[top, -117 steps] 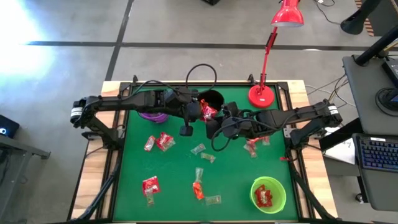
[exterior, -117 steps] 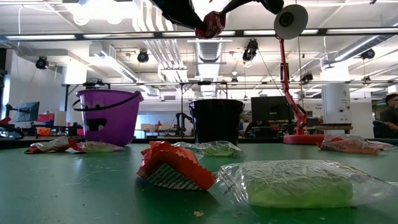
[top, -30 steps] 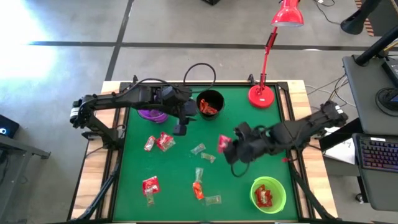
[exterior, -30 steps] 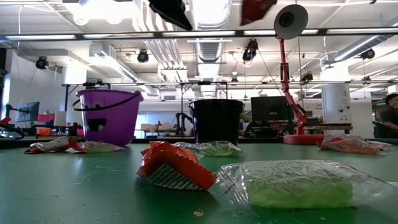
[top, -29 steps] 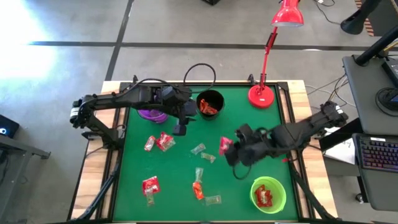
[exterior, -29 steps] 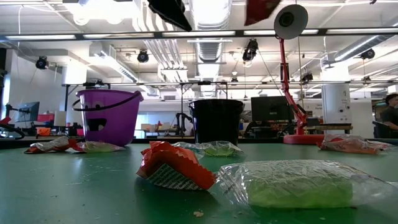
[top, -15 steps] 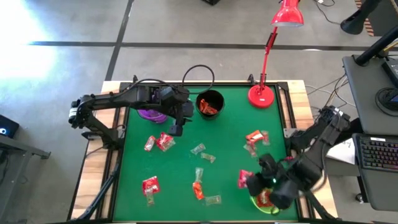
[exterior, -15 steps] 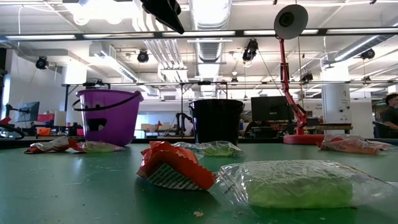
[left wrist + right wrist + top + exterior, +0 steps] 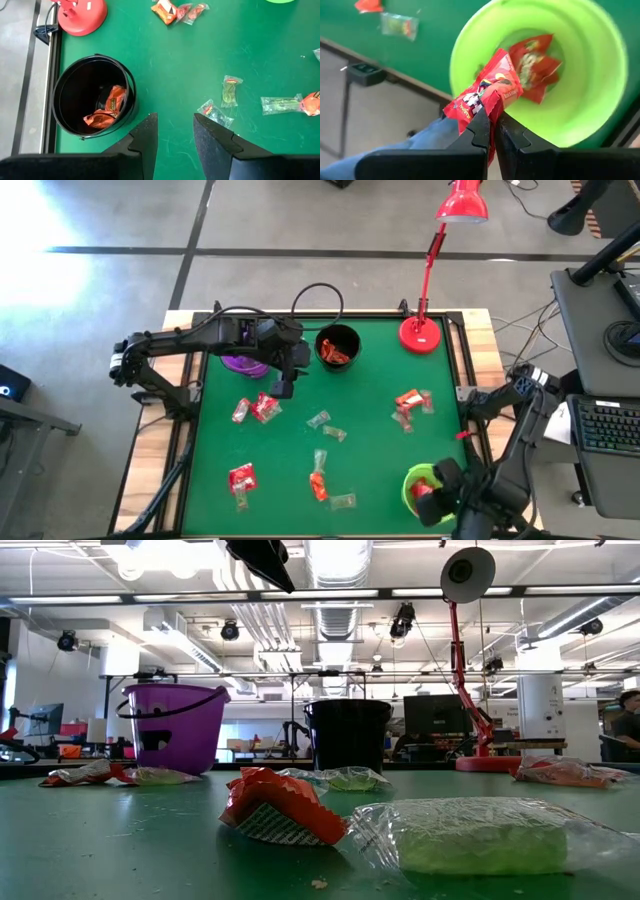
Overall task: Sort candy
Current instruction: Put the red candy into the green bucket, then put the orange chocolate into the black bucket
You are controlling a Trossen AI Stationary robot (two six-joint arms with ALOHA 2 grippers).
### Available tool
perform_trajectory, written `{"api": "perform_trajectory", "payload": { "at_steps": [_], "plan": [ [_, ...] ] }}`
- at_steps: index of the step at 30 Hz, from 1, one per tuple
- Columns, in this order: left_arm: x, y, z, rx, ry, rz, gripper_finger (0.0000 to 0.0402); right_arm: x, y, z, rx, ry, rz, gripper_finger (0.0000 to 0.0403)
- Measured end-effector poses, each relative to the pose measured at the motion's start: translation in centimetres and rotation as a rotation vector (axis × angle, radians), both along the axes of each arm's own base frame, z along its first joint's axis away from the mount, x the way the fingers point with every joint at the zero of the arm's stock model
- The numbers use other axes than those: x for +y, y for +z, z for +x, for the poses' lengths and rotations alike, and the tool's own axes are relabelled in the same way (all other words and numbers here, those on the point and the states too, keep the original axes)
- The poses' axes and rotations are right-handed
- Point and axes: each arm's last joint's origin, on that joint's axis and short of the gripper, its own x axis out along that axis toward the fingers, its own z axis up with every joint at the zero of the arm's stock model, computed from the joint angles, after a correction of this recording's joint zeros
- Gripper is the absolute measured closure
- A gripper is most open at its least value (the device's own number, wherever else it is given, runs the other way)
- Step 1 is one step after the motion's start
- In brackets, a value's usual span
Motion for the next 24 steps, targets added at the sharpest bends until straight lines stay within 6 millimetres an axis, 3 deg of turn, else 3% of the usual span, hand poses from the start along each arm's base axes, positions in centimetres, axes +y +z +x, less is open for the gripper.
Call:
{"api": "perform_trajectory", "payload": {
  "at_steps": [15, 24],
  "plan": [
    [-0.4, -0.2, -0.2, 0.025, 0.001, -0.018, 0.0295, 0.5, -1.8, 0.5, 0.139, 0.031, -0.035, 0.0389],
    [-0.7, -0.2, -0.2, 0.033, -0.009, -0.019, 0.0295, 0.6, -2.0, 0.6, 0.150, 0.038, -0.039, 0.0322]
  ]
}}
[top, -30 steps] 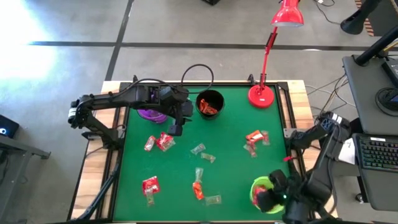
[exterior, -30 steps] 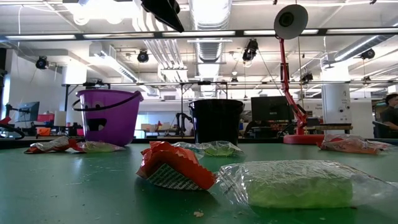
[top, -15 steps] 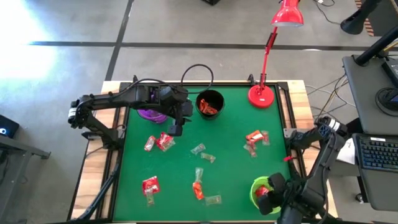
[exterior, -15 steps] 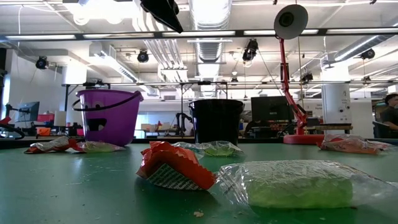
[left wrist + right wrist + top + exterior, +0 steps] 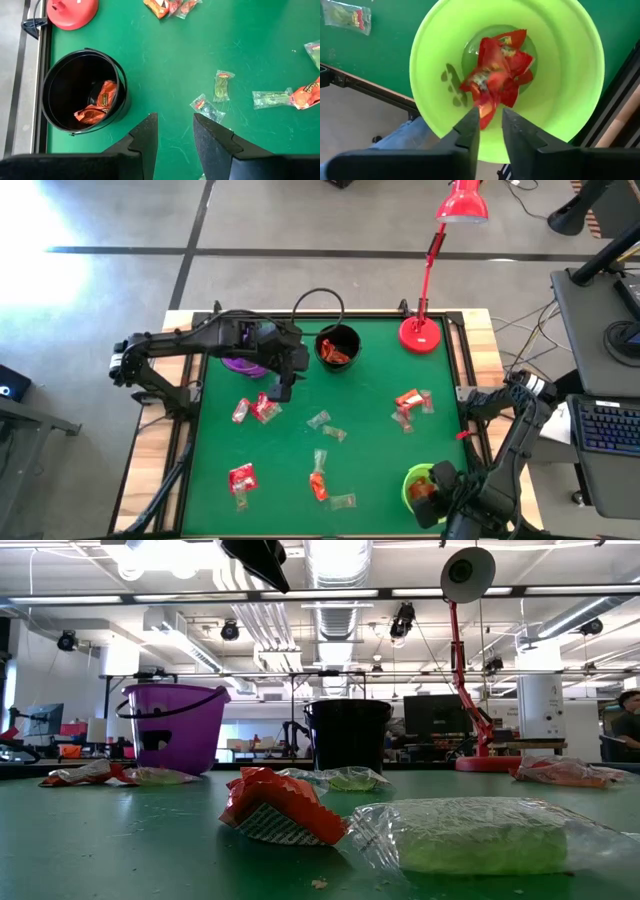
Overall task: Sort candy
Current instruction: Put the orange chocolate into the black bucket
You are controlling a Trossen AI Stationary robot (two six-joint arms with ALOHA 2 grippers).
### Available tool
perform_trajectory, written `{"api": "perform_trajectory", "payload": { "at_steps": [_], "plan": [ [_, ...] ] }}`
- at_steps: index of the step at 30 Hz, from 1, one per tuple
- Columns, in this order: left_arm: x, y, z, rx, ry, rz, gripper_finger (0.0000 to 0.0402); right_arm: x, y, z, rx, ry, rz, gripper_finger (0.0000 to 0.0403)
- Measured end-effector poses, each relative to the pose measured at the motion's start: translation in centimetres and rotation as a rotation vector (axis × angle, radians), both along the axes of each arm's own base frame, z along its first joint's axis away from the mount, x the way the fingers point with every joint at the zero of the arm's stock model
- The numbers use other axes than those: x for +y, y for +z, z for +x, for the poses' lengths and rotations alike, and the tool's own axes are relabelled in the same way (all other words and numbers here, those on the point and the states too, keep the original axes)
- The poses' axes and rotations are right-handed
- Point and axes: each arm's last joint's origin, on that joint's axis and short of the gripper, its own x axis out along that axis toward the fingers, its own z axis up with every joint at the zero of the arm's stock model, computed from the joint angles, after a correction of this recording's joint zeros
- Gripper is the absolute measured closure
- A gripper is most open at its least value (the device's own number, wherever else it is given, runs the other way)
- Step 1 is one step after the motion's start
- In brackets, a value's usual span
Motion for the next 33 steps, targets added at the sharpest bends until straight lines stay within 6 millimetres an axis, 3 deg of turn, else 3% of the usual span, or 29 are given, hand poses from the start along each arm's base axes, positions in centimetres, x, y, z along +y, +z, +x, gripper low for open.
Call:
{"api": "perform_trajectory", "payload": {
  "at_steps": [7, 15, 19, 24, 33],
  "plan": [
    [-0.3, -0.3, -0.4, 0.056, -0.002, -0.010, 0.0295, -0.7, 0.0, -0.1, -0.019, -0.005, -0.099, 0.0271],
    [-3.5, -0.8, -1.1, 0.143, -0.012, -0.073, 0.0295, -4.4, 1.0, 1.3, -0.280, -0.069, -0.489, 0.0258],
    [-5.9, -0.8, -1.2, 0.145, -0.038, -0.105, 0.0295, -6.6, 2.5, 2.6, -0.430, 0.000, -0.634, 0.0264],
    [-7.6, -0.7, -1.2, 0.129, 0.023, -0.179, 0.0295, -9.8, 4.7, 3.5, -0.478, 0.042, -0.742, 0.0272],
    [-8.7, -2.6, 0.1, 0.187, 0.214, -0.264, 0.0295, -14.5, 8.2, 2.4, -0.418, 0.195, -0.782, 0.0277]
  ]
}}
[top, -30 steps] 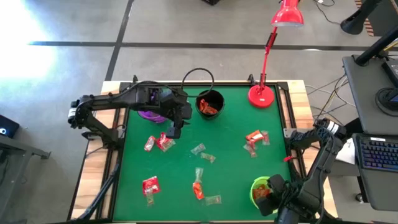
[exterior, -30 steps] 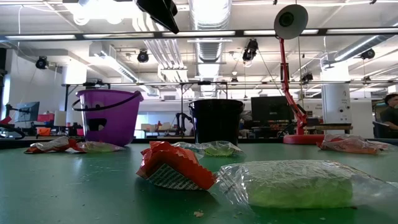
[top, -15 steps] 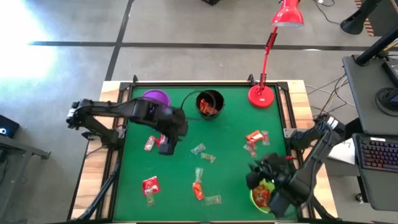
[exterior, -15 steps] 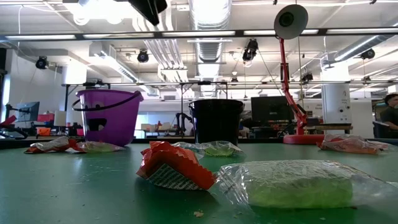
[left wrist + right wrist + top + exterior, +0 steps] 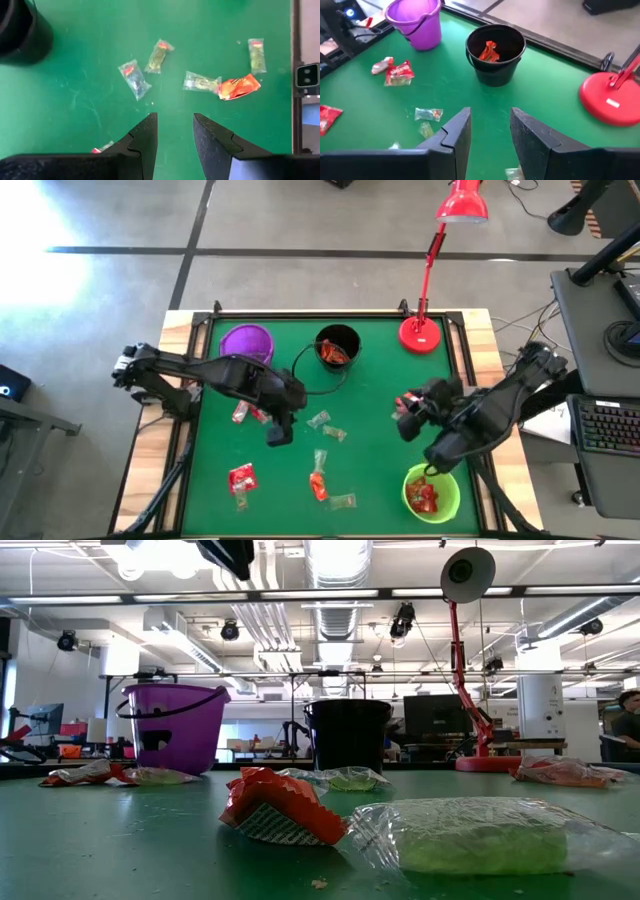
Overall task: Sort candy
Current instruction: Put the orange chocolate into the black bucket
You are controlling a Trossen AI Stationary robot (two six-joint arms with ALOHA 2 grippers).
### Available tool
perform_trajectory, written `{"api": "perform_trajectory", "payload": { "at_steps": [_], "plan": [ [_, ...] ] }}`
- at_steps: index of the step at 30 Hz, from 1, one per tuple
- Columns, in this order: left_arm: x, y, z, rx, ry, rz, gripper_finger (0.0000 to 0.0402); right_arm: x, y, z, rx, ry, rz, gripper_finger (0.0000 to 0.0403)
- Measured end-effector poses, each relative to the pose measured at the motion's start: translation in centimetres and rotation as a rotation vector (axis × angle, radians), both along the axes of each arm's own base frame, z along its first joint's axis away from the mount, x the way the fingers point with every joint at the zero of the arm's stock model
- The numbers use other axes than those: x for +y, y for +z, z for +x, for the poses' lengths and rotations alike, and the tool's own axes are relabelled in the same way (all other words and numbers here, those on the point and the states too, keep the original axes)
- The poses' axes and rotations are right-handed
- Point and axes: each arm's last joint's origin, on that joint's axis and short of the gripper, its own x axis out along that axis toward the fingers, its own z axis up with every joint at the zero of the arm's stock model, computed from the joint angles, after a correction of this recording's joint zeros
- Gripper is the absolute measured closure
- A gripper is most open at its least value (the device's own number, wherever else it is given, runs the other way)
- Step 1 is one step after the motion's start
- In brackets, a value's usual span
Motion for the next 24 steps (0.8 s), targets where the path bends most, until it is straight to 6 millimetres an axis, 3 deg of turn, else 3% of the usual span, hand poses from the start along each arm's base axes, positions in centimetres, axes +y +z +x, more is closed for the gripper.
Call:
{"api": "perform_trajectory", "payload": {
  "at_steps": [6, 14, 24],
  "plan": [
    [-0.8, -1.9, 1.8, 0.071, 0.025, -0.074, 0.0294, -1.6, 1.9, -2.0, -0.022, 0.054, 0.013, 0.0271],
    [-1.6, -1.6, 4.3, 0.066, 0.059, -0.130, 0.0263, -2.2, 2.0, -2.9, 0.051, 0.146, -0.041, 0.0268],
    [-7.1, -5.8, 6.0, 0.168, -0.168, -0.030, 0.0247, -2.2, 1.6, -3.1, 0.177, 0.261, -0.098, 0.0264]
  ]
}}
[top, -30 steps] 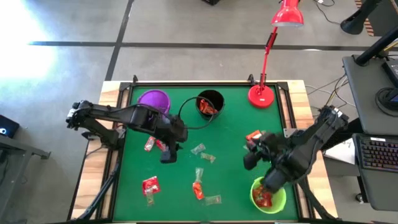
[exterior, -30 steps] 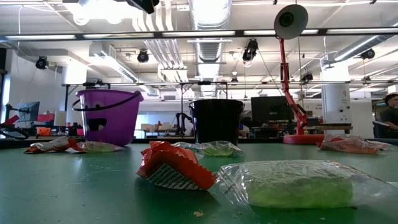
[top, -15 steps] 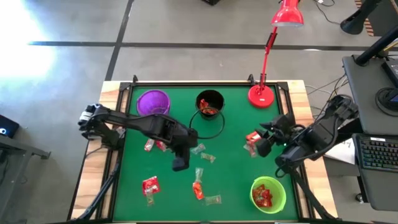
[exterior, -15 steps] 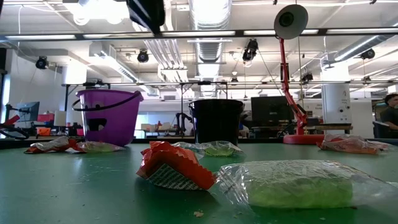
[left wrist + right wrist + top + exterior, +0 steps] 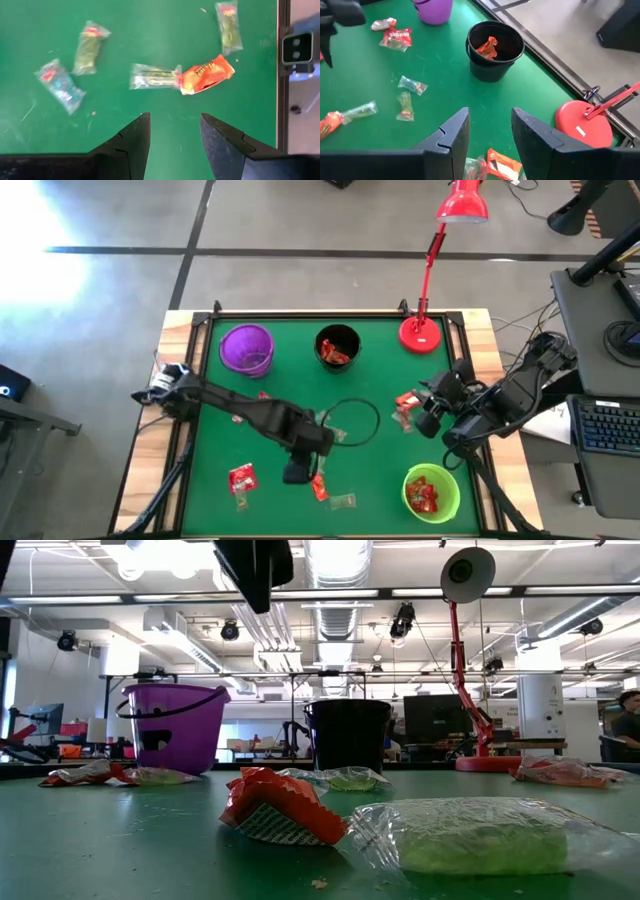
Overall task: Sort candy
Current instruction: Put the orange chocolate into the black bucket
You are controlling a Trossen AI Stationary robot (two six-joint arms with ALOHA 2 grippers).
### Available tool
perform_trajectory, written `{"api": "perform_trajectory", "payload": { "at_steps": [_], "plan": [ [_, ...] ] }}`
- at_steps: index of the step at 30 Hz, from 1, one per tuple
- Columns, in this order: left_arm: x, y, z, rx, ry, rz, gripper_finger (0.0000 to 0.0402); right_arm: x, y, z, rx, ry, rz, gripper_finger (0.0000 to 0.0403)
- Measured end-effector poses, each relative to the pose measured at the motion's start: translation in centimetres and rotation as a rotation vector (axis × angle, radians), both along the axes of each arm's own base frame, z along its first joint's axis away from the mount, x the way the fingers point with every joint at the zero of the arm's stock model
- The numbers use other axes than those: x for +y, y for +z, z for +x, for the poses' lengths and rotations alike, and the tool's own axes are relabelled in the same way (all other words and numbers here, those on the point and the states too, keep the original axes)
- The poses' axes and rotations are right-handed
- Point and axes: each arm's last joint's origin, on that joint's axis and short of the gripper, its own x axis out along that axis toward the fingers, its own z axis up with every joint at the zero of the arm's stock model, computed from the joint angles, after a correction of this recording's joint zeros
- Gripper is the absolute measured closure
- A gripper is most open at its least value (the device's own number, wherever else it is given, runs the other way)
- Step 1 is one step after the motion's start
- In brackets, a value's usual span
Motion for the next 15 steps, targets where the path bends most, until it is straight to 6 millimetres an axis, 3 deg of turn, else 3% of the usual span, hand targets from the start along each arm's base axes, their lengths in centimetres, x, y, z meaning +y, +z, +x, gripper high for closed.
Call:
{"api": "perform_trajectory", "payload": {
  "at_steps": [9, 15],
  "plan": [
    [-3.4, -1.6, 1.9, -0.012, -0.204, 0.102, 0.0247, -0.9, 0.9, -1.2, -0.079, -0.048, 0.068, 0.0264],
    [-4.4, -3.0, 2.2, 0.030, -0.392, 0.180, 0.0247, -1.8, 1.5, -2.0, -0.164, -0.129, 0.156, 0.0266]
  ]
}}
